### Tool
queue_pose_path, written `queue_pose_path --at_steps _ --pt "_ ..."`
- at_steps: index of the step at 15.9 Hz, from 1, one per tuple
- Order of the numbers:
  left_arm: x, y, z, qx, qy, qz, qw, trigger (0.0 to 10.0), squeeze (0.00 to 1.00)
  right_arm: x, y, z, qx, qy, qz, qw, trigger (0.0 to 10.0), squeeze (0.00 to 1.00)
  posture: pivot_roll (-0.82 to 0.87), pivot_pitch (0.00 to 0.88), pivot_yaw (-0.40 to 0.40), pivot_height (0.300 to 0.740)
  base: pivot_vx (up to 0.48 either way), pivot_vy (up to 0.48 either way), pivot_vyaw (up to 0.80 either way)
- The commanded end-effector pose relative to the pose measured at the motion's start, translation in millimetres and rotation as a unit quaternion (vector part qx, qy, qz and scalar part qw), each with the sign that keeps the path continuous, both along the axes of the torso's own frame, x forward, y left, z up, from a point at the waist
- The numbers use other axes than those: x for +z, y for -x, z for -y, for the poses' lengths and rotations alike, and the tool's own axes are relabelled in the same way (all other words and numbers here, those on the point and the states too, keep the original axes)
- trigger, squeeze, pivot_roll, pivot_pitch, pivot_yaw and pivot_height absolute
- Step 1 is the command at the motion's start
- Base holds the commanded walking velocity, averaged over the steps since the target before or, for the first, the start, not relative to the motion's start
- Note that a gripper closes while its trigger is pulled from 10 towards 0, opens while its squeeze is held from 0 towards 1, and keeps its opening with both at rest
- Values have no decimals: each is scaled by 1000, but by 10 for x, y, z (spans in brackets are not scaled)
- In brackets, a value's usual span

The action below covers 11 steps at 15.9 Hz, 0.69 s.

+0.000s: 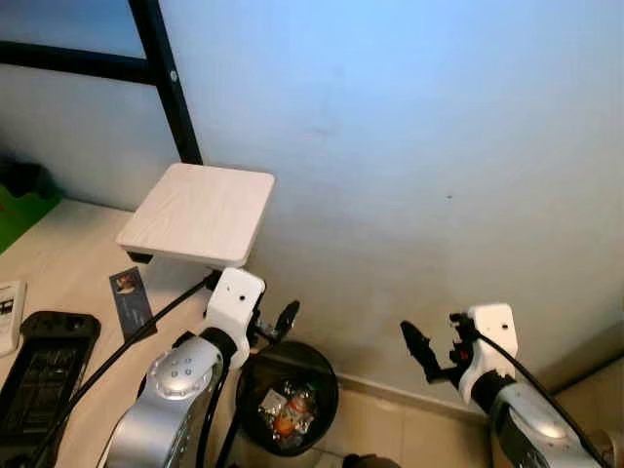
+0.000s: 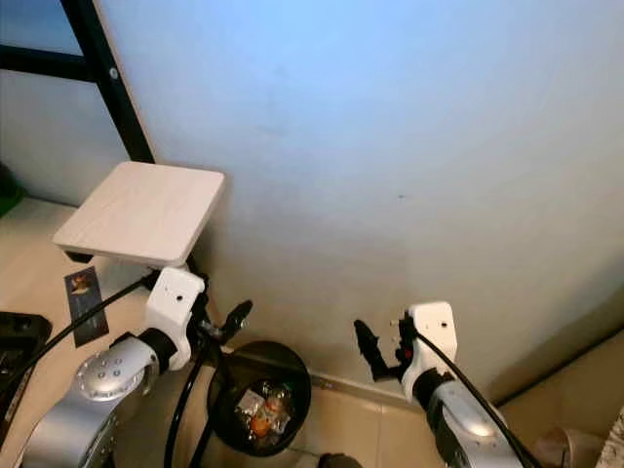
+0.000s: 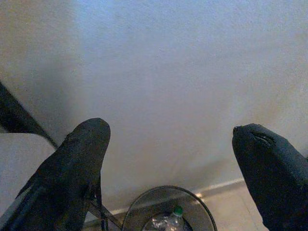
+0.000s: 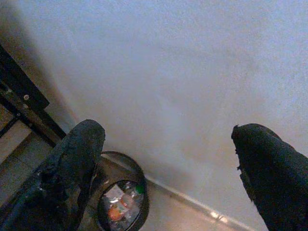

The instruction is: Clean up the room

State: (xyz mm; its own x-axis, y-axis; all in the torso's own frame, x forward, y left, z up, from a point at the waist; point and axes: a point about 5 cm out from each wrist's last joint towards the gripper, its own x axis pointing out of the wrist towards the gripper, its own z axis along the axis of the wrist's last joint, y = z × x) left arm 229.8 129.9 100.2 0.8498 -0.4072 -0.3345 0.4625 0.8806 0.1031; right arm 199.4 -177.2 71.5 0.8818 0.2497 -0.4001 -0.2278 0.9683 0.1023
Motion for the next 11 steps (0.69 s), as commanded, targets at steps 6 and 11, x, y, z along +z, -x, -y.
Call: queue_pose_path --at_steps 6,11 --pt "9 -46 -62 13 -17 3 1000 10000 0 11 -101 -78 13 37 10 999 10000 0 -26 0 27 740 -187 0 0" --pt "23 -85 -33 -9 -25 12 1000 10000 0 -3 -133 -81 15 47 2 999 10000 0 -28 0 31 740 0 0 0"
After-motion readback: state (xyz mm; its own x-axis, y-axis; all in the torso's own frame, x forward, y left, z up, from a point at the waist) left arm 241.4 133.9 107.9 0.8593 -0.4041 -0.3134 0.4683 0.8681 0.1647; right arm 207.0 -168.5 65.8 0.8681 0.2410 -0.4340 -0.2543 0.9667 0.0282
